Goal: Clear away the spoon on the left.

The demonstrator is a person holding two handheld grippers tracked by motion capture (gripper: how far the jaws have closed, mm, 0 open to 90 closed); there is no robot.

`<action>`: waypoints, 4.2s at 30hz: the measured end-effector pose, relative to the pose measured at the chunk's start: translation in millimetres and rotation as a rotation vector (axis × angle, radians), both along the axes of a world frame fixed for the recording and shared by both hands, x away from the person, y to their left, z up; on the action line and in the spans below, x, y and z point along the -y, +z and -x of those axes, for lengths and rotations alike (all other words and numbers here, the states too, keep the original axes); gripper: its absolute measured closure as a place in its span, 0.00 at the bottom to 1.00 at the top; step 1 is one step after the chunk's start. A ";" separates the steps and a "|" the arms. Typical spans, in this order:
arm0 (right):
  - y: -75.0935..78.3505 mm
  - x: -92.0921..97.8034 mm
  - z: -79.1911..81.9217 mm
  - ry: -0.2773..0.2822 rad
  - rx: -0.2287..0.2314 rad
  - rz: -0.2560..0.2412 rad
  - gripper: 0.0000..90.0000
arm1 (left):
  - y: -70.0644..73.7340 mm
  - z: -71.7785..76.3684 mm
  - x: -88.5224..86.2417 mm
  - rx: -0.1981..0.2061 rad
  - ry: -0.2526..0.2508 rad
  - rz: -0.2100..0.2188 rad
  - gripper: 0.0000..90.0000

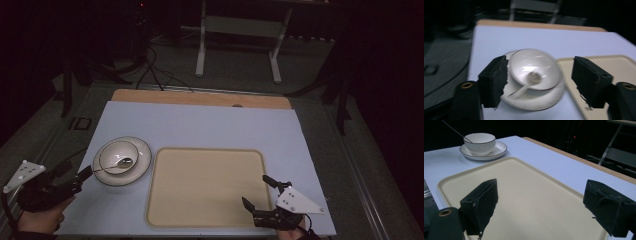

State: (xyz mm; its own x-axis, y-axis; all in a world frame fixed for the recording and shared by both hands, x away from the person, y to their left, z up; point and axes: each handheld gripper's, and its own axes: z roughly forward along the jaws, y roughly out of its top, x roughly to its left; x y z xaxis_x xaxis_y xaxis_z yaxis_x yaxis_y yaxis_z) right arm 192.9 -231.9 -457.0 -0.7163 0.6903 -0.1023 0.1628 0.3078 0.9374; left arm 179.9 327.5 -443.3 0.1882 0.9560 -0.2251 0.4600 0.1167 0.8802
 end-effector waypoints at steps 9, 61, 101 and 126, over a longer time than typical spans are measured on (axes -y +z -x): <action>-0.4 -0.4 -0.2 0.004 -0.002 0.004 0.14 | -16.0 -8.4 -9.6 -0.111 0.109 0.052 0.42; -1.0 -0.3 -1.5 0.008 -0.011 0.002 0.14 | -2.5 -15.6 -18.7 -0.092 0.062 0.181 1.00; -1.6 0.4 -2.9 0.017 -0.016 -0.004 0.14 | 66.2 -52.1 40.6 -0.077 -0.373 0.059 1.00; -1.5 0.9 -2.5 0.020 -0.012 -0.008 0.14 | 59.2 -73.1 102.5 -0.217 -0.721 -0.060 0.99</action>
State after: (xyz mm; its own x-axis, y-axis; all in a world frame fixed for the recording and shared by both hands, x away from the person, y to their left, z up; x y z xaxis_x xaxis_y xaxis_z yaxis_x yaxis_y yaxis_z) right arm 195.5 -232.8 -458.6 -0.7310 0.6767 -0.0877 0.1682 0.3032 0.9379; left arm 253.0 225.0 -384.2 0.7291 0.6246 -0.2797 0.5678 -0.3240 0.7567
